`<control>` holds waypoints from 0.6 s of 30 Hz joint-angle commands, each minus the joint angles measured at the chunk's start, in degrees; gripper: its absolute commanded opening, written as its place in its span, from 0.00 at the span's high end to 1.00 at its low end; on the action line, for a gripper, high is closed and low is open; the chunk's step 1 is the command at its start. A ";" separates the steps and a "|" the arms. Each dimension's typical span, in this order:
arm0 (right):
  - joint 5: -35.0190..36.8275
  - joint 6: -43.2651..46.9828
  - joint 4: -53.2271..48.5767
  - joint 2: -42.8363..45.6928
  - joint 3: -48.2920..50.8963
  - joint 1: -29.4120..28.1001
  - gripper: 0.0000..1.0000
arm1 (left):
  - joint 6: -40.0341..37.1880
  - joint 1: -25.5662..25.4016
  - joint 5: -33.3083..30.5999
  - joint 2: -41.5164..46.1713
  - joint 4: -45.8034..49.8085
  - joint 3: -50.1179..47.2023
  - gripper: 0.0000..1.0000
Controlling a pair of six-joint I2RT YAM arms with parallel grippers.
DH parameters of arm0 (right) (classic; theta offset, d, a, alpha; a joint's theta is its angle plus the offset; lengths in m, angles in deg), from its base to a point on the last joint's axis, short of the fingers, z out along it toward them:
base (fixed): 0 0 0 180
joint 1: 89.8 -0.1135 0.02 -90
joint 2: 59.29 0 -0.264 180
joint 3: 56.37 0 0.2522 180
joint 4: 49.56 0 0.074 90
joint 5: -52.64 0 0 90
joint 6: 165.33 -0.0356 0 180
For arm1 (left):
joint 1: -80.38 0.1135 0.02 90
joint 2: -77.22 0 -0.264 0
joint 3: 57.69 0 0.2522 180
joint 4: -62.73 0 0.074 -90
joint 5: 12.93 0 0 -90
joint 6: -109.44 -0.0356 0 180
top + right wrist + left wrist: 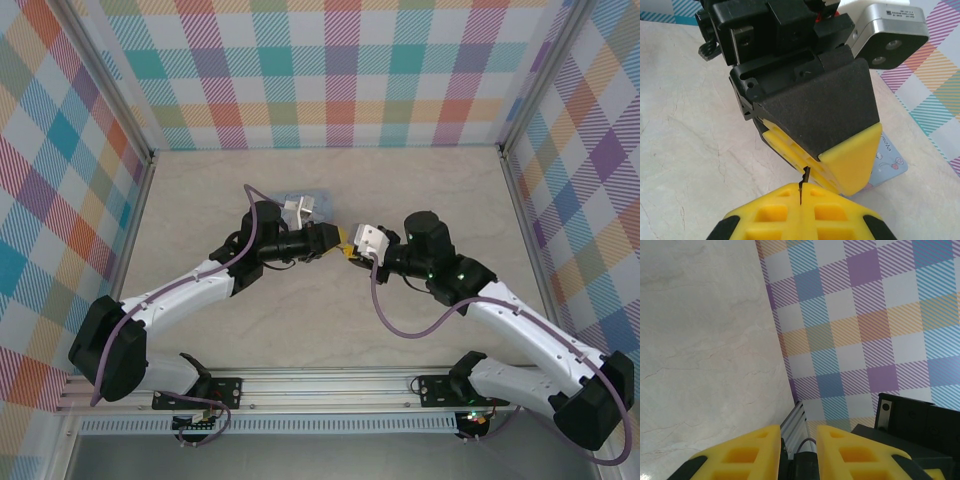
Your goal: Unlock a padlock with a key
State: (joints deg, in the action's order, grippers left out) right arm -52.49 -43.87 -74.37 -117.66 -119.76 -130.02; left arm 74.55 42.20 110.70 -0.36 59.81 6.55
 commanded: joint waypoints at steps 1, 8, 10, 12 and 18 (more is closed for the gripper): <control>0.09 -1.23 3.01 -0.17 1.15 -0.53 1.00 | 1.64 -0.76 0.90 0.36 -2.12 0.17 0.74; 0.55 -2.61 4.78 -0.17 2.23 -0.51 1.00 | 1.85 -0.74 0.53 0.45 -1.79 0.15 0.75; 0.86 -2.83 5.22 -0.01 2.46 -0.52 1.00 | 1.84 -0.76 0.20 0.41 -1.53 0.14 0.75; 1.12 -2.96 5.57 0.34 2.73 -0.51 1.00 | 1.84 -0.76 -0.16 0.40 -1.24 0.01 0.74; 2.08 -4.03 7.11 0.87 3.73 -0.47 1.00 | 2.52 -0.76 -0.92 0.56 -0.63 0.10 0.71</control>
State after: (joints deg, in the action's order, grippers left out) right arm -50.68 -46.51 -70.17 -117.70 -117.07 -130.11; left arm 75.84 42.20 110.00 -0.34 59.83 6.55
